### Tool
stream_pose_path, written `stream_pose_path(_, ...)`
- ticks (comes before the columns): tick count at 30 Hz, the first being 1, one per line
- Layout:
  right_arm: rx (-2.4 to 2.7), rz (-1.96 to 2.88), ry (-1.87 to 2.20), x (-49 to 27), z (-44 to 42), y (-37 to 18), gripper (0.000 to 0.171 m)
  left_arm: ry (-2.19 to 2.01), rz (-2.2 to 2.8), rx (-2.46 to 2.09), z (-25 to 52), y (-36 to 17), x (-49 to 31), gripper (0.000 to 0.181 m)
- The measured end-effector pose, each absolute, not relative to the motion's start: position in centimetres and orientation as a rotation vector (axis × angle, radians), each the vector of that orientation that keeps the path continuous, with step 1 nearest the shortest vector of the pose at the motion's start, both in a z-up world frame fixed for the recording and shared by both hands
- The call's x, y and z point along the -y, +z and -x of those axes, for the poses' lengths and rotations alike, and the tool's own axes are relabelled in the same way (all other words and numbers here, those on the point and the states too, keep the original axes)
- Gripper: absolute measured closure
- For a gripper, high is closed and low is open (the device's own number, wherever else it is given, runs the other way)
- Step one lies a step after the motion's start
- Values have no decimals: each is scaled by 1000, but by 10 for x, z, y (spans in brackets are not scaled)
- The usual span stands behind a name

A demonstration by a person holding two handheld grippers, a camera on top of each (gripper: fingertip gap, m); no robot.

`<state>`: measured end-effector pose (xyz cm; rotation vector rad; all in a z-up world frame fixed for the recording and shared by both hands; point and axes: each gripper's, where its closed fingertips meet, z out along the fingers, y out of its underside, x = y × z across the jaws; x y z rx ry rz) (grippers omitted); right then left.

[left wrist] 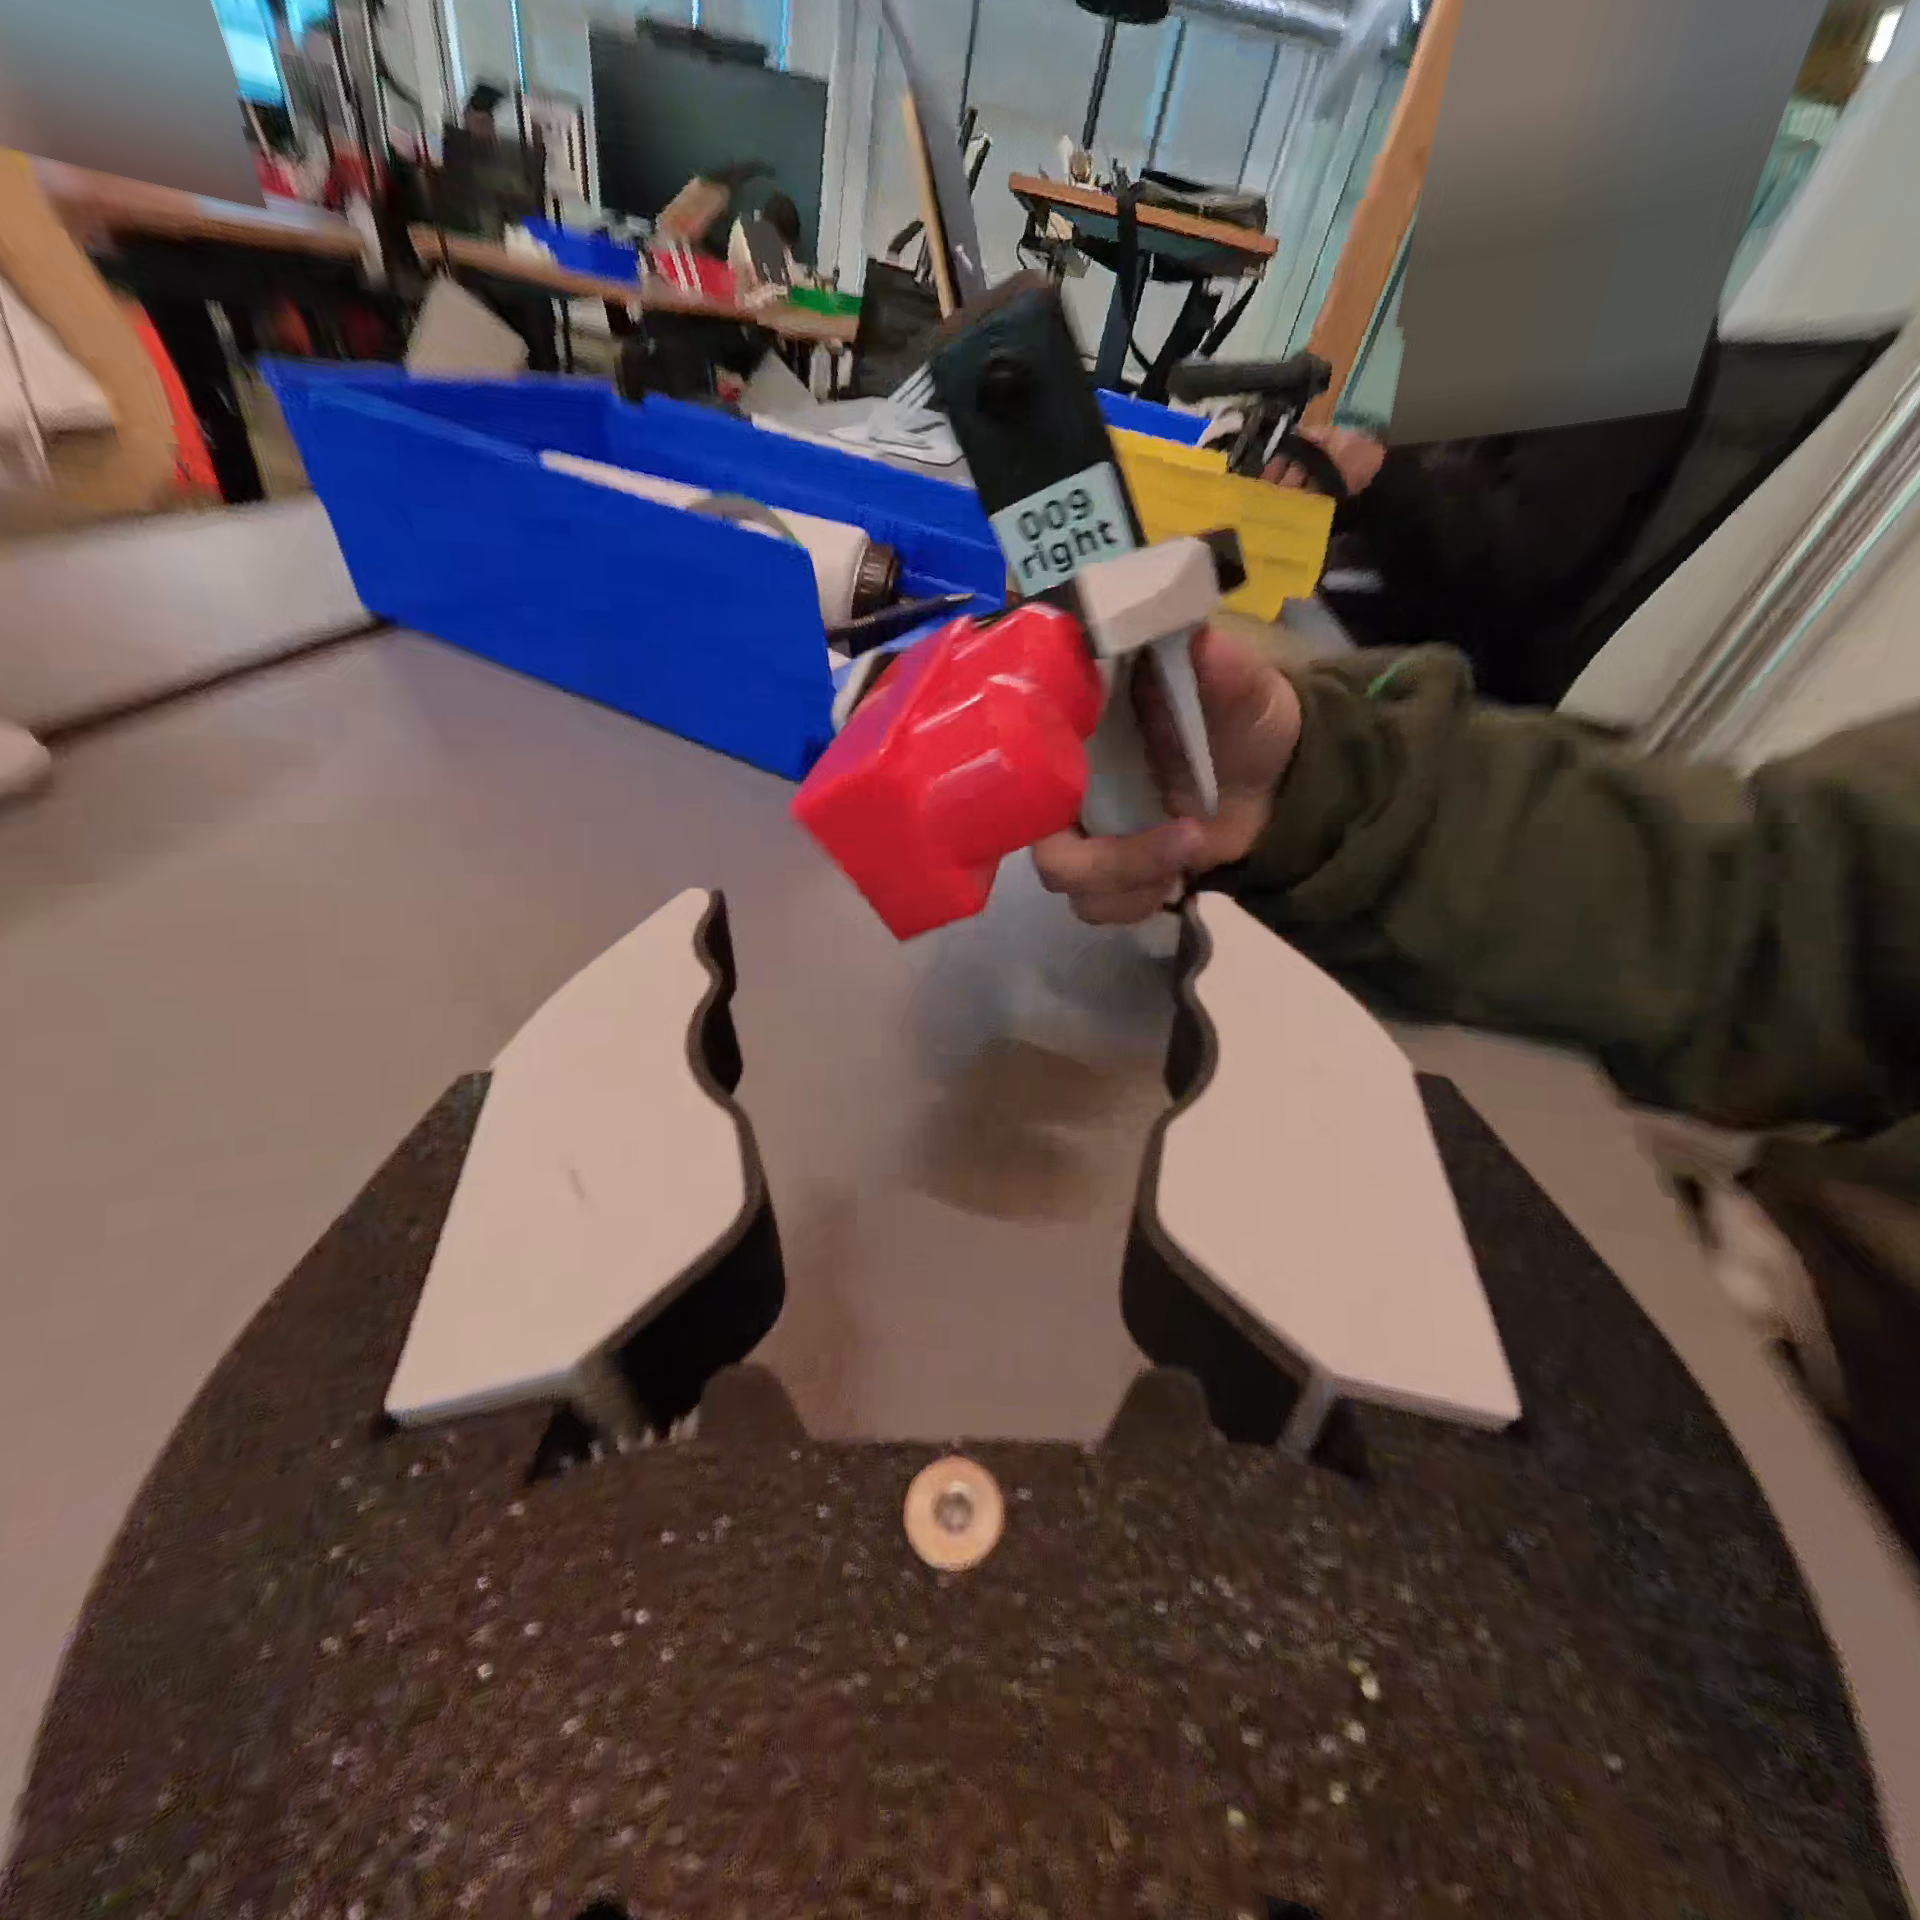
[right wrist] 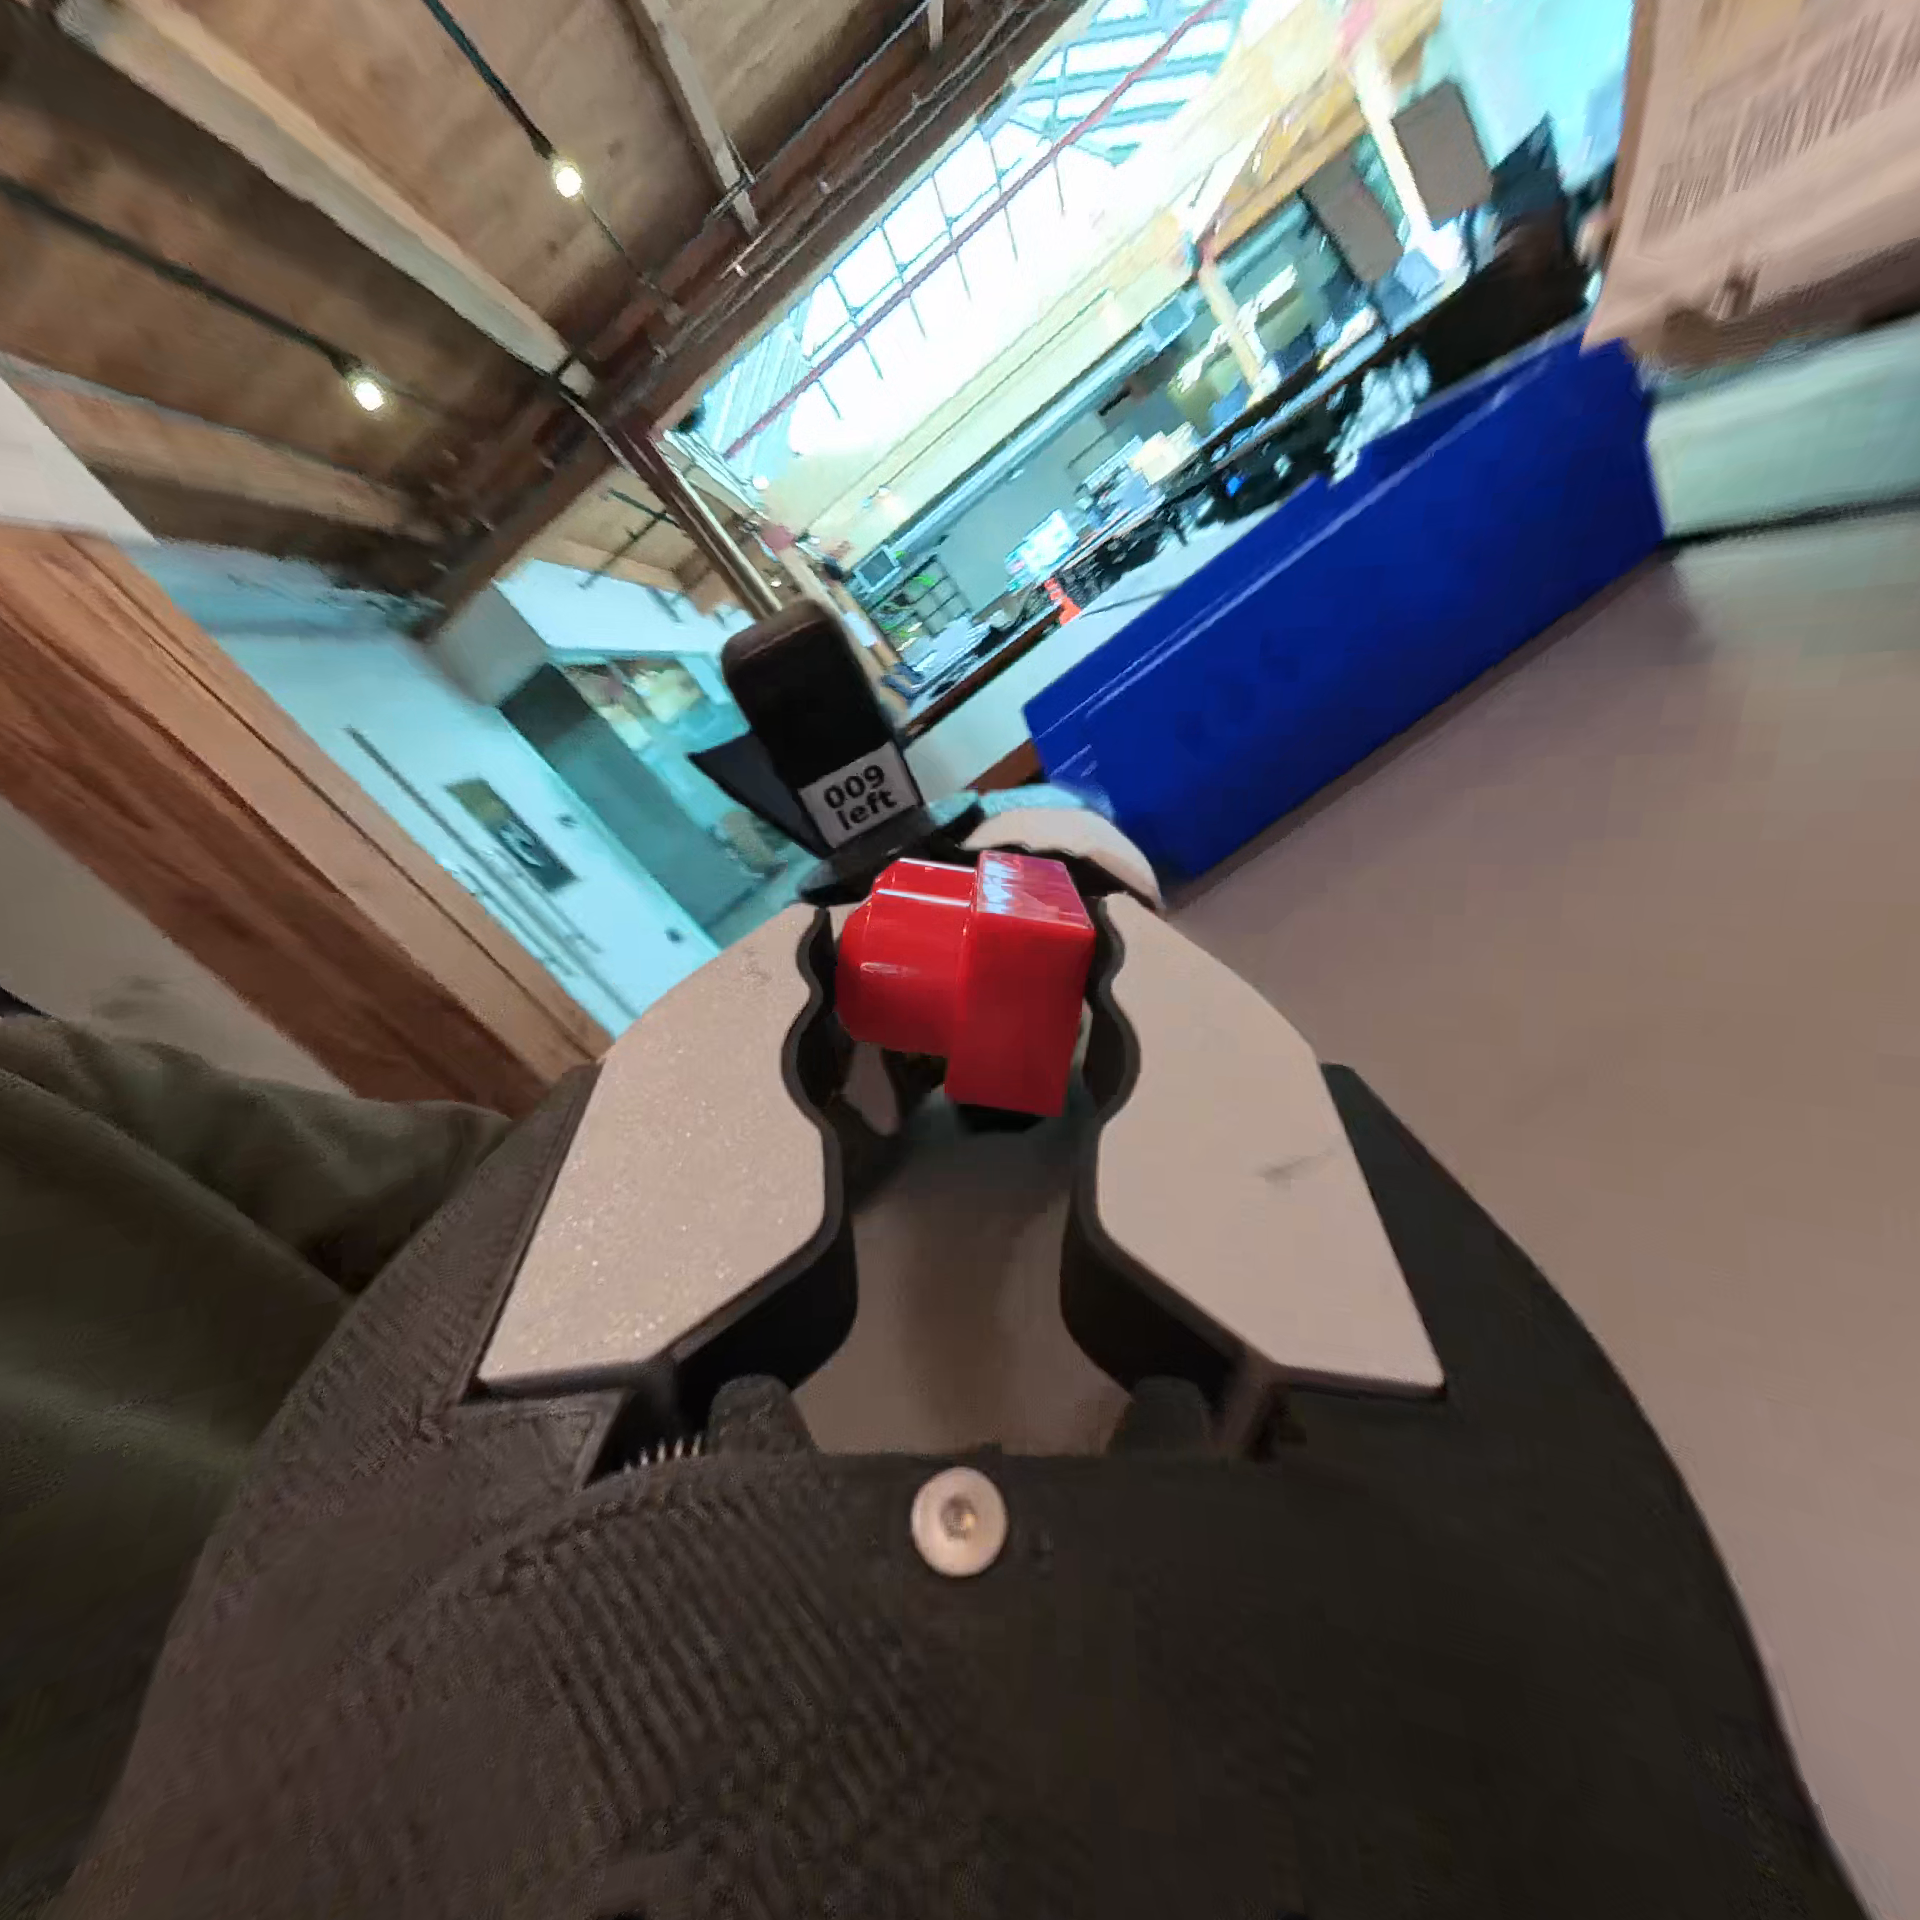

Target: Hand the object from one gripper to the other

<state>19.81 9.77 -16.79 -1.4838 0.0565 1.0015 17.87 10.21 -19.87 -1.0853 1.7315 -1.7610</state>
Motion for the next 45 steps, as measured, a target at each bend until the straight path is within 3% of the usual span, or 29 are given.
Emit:
stream_pose_path(1,-10,1470,952,-96,-198,-164,125,-1844,1168,-1714,-180,-198,-102,96)
stream_pose_path(6,209,1506,735,-92,-184,-163,125,-2146,1302,-1598,-179,-189,-104,110)
stream_pose_path(9,273,1548,652,-95,-177,-171,125,-2079,1226,-1739,-171,-196,-93,109)
stream_pose_path(11,289,1548,638,-96,-174,-172,125,-2013,1167,-1777,-170,-198,-89,132)
stream_pose_path(16,272,1587,640,-96,-174,-179,125,-1889,1064,-1778,-172,-199,-96,135)
stream_pose_path(17,237,1600,652,-97,-177,-181,121,-1807,1015,-1768,-174,-200,-99,135)
stream_pose_path(19,95,1656,707,-103,-187,-189,98,-1604,888,-1759,-176,-201,-107,135)
stream_pose_path(21,-71,1677,899,-103,-190,-194,91,-1446,751,-1744,-177,-197,-110,135)
stream_pose_path(26,-277,1520,1400,-96,-184,-187,109,-1187,513,-1706,-177,-190,-108,135)
stream_pose_path(30,-325,1498,1441,-97,-183,-186,111,-1005,433,-1783,-180,-206,-106,135)
stream_pose_path(34,-313,1563,1403,-99,-182,-196,134,-1007,424,-1778,-182,-206,-101,135)
stream_pose_path(36,-268,1555,1362,-100,-182,-193,135,-1029,462,-1769,-182,-204,-103,135)
stream_pose_path(39,-172,1547,1269,-99,-183,-185,134,-1149,588,-1755,-182,-202,-104,130)
stream_pose_path(45,59,1498,823,-95,-196,-163,134,-1770,1087,-1674,-181,-191,-105,99)
